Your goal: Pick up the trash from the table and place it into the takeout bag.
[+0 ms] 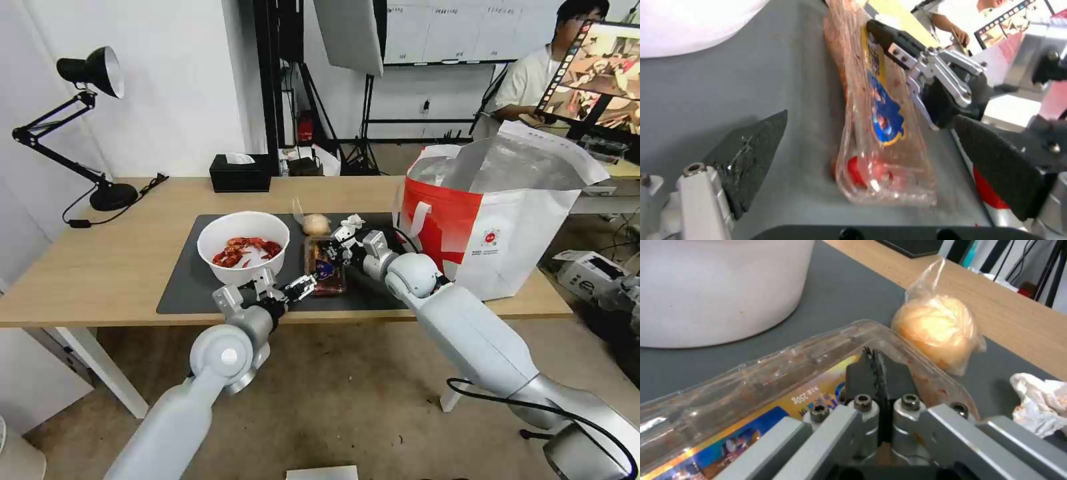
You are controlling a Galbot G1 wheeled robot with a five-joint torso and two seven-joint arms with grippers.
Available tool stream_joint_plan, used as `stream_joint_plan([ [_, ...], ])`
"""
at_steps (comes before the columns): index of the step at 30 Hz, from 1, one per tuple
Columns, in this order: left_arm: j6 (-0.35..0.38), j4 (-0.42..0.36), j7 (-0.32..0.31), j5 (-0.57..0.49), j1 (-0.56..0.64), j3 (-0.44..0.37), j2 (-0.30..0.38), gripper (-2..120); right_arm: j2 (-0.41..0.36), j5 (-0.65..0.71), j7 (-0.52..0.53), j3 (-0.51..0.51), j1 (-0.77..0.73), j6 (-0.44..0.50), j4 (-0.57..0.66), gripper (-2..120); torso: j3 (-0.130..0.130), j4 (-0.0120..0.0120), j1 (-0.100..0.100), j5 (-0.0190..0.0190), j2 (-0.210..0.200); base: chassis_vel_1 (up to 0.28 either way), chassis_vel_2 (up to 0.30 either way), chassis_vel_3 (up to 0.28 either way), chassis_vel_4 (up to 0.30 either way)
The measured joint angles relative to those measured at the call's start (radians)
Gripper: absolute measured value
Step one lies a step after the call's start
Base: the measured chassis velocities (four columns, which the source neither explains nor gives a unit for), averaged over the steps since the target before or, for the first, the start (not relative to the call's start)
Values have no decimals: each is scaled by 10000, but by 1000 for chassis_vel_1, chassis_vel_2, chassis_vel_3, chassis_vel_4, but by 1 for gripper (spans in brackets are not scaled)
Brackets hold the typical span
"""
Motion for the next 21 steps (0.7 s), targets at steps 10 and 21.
stream_joint_plan([
  [10,181,167,-614,-939,-407,75,-162,100,-22,141,52,84,-48,-26,53,0,0,0,0,0,0,0,0,0,0],
  [21,258,399,-837,-1674,-666,127,-383,100,-24,155,93,166,-117,-49,117,0,0,0,0,0,1,0,0,0,0],
])
